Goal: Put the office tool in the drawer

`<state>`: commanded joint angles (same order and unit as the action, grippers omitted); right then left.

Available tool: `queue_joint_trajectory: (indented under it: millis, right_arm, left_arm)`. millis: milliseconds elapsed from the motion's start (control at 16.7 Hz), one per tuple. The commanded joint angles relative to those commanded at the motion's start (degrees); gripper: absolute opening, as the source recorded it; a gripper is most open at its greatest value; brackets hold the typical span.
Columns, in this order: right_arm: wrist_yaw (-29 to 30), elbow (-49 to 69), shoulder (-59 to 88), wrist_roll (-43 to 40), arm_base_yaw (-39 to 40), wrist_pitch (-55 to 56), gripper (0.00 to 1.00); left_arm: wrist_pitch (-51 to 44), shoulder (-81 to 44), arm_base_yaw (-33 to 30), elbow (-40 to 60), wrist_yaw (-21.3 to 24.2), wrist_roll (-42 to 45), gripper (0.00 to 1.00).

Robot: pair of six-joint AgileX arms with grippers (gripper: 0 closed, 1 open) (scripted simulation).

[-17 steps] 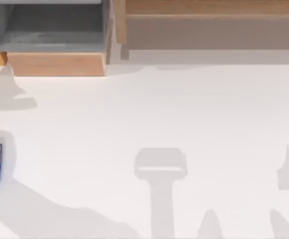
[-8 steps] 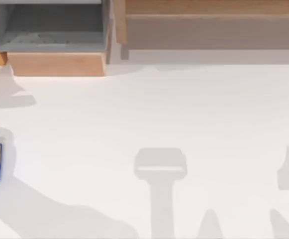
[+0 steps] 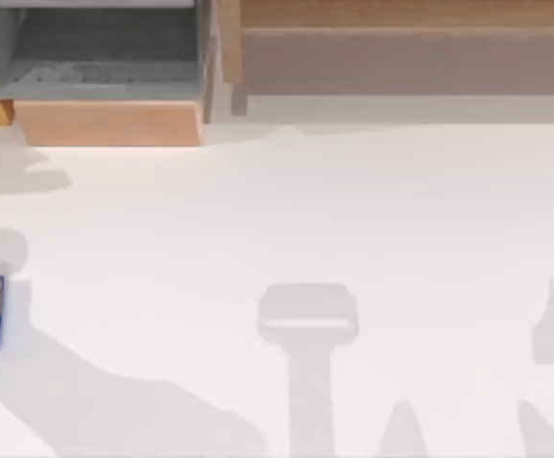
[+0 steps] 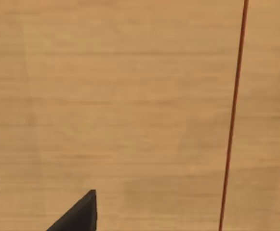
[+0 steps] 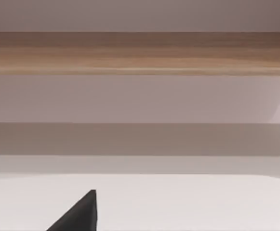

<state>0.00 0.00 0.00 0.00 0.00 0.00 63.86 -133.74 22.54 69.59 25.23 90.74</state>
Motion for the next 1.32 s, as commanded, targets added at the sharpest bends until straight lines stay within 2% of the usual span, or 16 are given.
queue_joint_trajectory:
  millis: [780,1320]
  right_arm:
    - [0.00,0.00,0.00,0.00,0.00,0.00,1.00]
    - [0.00,0.00,0.00,0.00,0.00,0.00,1.00]
  left_arm:
    - [0.00,0.00,0.00,0.00,0.00,0.00,0.02]
    - [-0.52,-0.50,0.21,-0.07,0.02,-0.30,0.00]
